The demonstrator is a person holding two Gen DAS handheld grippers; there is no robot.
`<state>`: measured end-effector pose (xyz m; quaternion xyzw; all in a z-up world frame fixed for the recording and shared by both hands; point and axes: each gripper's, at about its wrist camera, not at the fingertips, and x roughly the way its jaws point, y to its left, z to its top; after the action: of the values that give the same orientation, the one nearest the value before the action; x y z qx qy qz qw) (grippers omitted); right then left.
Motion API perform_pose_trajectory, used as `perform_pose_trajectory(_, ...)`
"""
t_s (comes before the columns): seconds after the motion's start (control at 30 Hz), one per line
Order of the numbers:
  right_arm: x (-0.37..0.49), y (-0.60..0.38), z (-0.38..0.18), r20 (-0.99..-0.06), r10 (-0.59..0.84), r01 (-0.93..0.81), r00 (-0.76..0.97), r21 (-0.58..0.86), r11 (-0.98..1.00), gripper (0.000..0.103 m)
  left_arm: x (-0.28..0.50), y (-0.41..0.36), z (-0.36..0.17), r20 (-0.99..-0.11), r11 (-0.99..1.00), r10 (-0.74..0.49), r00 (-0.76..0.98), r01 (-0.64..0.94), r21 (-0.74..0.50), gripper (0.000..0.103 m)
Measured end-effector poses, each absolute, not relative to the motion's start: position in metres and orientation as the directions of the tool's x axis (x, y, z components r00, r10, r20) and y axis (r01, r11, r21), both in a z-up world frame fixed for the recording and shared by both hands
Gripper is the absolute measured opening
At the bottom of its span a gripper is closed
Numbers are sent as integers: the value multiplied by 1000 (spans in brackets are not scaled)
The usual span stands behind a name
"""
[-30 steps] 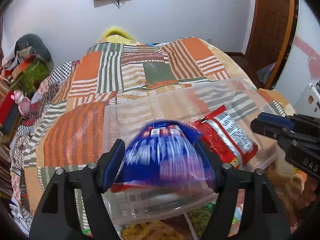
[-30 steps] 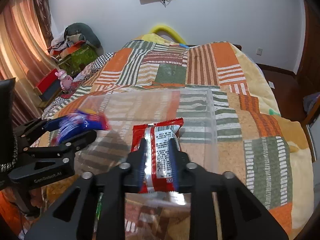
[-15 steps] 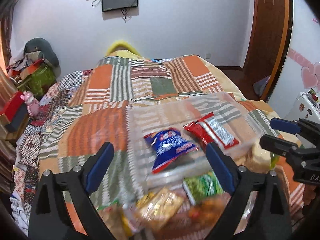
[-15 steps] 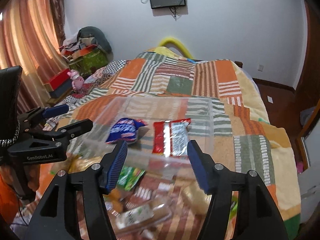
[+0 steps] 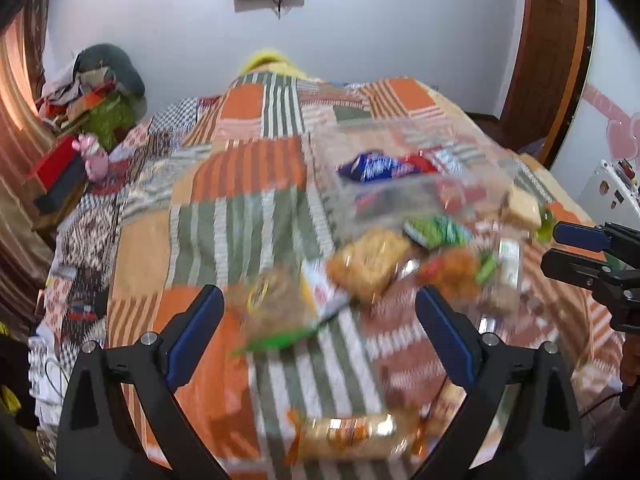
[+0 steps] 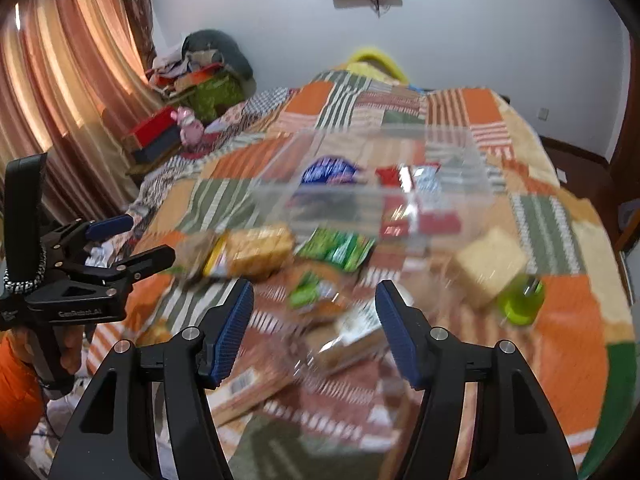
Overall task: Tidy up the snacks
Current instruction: 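Grasp the yellow-labelled rice cake with the left tool while the right tool grasps the sausage stick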
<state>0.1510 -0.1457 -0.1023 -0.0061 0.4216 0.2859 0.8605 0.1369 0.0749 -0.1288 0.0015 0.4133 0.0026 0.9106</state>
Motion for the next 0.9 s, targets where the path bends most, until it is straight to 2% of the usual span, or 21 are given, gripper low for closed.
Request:
perform_pose_trajectory(0.33, 120, -125, -135, -785, 488, -509, 382, 262, 820, 60, 93, 78, -168, -821, 999, -45, 570, 4, -51, 98)
perform_pose_trajectory(0.77, 112, -98, -159, -819, 491, -531, 296, 286, 797, 59, 81, 65, -207, -873, 994, -109, 475, 66, -89, 98)
perform_pose_trajectory(0.8, 113, -97, -159, -819, 492, -531, 296, 286, 797, 58, 83, 66, -209, -876, 994, -113, 469, 64, -94, 98)
perform_pose_trajectory(0.9, 119, -93, -161, -821, 491, -534, 291, 286, 796, 45, 88, 68, -218, -884, 993, -118, 452, 54, -105, 98)
